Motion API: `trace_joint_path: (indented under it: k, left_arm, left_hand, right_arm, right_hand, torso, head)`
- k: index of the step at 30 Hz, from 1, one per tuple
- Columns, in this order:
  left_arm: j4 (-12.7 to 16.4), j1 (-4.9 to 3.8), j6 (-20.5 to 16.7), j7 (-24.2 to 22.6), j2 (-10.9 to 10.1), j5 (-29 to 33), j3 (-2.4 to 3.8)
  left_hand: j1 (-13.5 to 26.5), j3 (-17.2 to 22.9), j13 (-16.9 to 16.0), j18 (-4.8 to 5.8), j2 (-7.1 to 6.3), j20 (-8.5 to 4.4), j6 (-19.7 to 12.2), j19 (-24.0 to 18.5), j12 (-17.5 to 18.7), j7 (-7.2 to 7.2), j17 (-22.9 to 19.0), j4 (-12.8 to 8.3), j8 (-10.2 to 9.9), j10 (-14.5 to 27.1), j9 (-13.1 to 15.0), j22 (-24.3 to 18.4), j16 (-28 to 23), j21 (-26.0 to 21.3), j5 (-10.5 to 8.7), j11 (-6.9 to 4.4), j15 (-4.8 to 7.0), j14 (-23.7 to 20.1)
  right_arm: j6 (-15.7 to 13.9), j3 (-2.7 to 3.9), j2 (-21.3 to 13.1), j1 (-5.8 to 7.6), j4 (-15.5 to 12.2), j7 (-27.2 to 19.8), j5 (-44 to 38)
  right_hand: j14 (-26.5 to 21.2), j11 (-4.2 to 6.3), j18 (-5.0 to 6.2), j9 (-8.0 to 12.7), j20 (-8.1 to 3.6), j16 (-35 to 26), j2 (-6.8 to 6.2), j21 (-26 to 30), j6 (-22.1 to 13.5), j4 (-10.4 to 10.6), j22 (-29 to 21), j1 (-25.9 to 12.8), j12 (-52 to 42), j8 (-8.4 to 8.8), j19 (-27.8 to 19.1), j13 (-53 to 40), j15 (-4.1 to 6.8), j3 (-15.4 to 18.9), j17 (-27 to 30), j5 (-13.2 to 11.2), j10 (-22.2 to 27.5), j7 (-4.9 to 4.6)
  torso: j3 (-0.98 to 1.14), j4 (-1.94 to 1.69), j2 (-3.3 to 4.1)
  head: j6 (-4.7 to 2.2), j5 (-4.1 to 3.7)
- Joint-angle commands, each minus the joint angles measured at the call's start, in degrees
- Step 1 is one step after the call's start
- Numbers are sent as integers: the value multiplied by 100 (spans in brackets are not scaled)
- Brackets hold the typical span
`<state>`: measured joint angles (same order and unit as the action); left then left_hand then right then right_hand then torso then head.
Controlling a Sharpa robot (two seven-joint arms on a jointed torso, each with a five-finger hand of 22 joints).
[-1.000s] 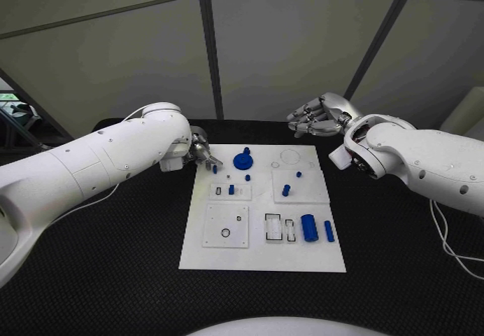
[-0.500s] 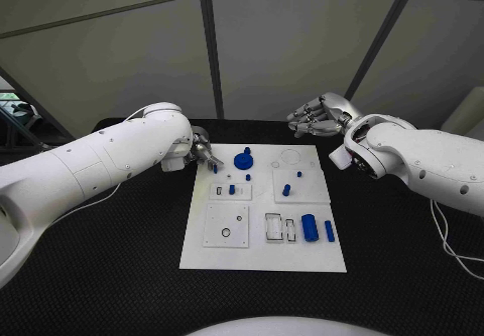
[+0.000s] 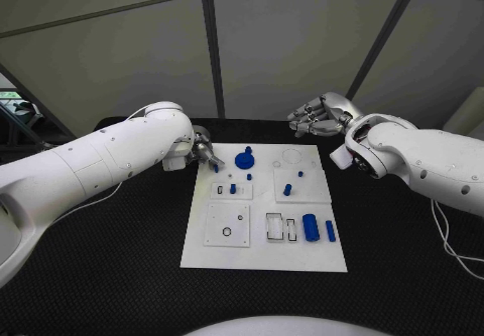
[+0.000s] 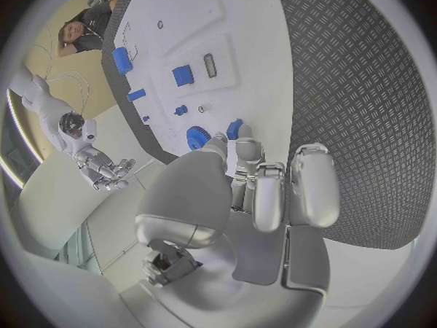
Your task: Assemble the parts on the task board
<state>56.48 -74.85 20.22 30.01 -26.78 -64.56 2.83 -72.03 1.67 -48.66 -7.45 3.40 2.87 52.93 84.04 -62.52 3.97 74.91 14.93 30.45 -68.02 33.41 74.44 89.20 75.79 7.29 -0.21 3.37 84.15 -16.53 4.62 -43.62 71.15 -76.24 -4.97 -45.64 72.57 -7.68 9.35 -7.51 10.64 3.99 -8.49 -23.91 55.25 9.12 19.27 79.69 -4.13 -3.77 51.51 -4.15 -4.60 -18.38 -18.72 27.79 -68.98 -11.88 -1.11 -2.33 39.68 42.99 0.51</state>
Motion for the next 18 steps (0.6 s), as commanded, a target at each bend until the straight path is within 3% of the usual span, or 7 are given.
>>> trace_joint_path:
  k: [1,13,18]
  left_arm:
    - [14,-8,95,-28,-1,30,2]
    - [8,-8,147,8,-12,31,2]
    - [9,-8,146,5,-11,31,2]
  left_hand:
    - [-9,-14,-10,373,-53,-43,-2,-2,-43,-30,1425,33,46,-32,16,12,17,34,9,-16,44,557]
    - [-16,-23,-5,372,-83,-46,-3,-3,-41,-36,1432,32,64,-35,27,12,23,31,8,-20,47,559]
    - [-235,163,12,371,28,-64,-39,-2,-21,-67,1435,-60,90,-32,46,23,25,32,35,-49,70,560]
  right_arm:
    - [36,3,4,10,-5,-25,-10]
    - [38,3,-9,10,-16,-23,-10]
    - [39,3,-10,10,-19,-26,-10]
  right_hand:
    - [-23,1,93,-5,42,-34,-11,36,-17,-4,-6,-14,-20,-21,6,7,-2,-22,6,21,29,3]
    - [-23,1,93,-5,42,-34,-11,36,-17,-4,-6,-14,-20,-21,6,7,-2,-22,6,21,29,3]
    - [-23,1,93,-5,42,-34,-11,36,-17,-4,-6,-14,-20,-21,6,7,-2,-22,6,21,29,3]
  torso:
    - [1,1,1]
    - [2,3,7]
    - [4,7,5]
  head:
    - [9,-3]
    - [30,-11]
    - [29,-7]
